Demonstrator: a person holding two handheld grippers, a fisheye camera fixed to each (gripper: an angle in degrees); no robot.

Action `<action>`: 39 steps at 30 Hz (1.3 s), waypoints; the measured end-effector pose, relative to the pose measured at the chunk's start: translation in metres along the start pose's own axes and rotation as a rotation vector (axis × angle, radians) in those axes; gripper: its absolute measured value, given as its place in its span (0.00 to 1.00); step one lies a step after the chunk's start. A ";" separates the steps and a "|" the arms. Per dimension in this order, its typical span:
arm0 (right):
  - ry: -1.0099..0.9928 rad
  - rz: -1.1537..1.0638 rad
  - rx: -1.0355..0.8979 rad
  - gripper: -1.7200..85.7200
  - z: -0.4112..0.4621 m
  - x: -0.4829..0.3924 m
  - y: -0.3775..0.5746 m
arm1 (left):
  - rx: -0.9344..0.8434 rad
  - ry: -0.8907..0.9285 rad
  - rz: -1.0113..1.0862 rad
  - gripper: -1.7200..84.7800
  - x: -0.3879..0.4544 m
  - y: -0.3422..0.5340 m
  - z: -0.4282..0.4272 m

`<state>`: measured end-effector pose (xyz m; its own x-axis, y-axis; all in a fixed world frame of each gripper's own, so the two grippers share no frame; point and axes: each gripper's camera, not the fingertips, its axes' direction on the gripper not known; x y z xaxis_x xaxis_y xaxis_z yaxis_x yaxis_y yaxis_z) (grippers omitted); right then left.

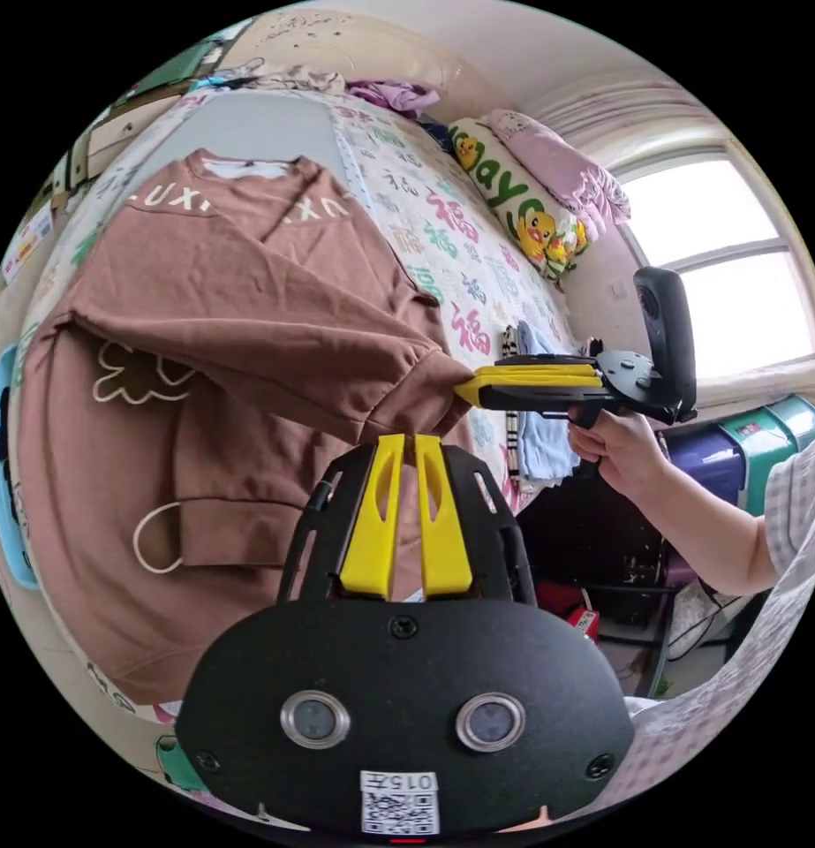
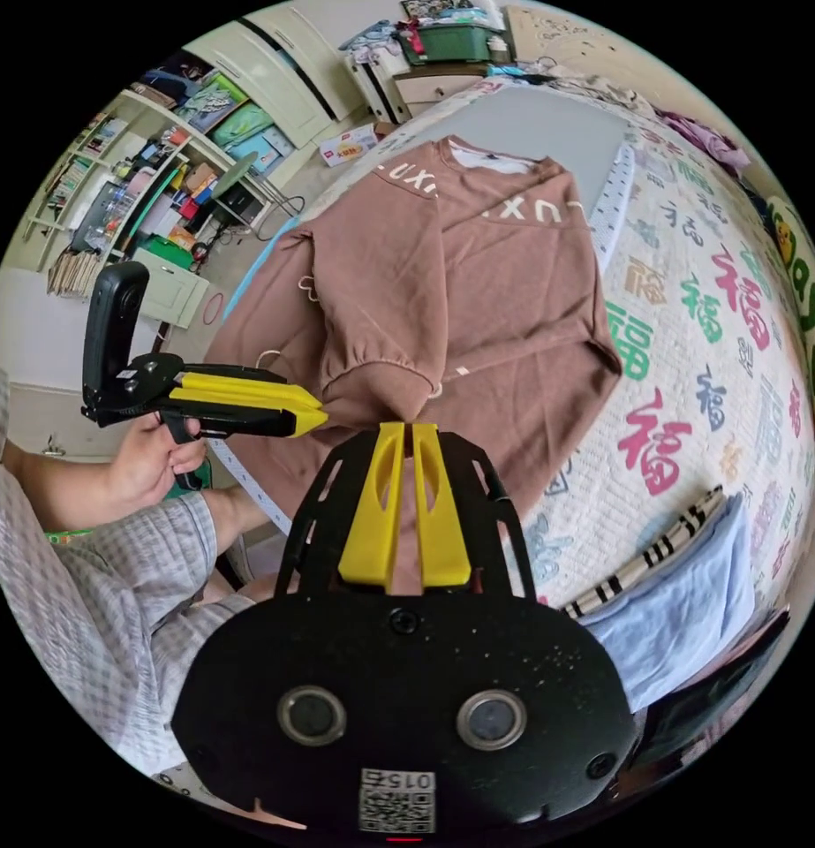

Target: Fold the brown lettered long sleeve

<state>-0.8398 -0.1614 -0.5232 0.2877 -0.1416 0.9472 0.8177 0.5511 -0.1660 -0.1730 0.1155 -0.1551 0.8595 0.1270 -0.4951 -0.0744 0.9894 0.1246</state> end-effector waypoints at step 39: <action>-0.332 0.084 -0.366 0.03 0.343 0.059 -0.100 | -0.247 0.031 -0.029 0.02 -0.174 -0.150 -0.050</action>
<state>-1.0759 0.0569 -0.3564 0.2347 0.1931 0.9527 0.9370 0.2160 -0.2746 -0.3369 -0.0517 -0.1308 0.8474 0.0965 -0.5220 -0.1743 0.9794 -0.1019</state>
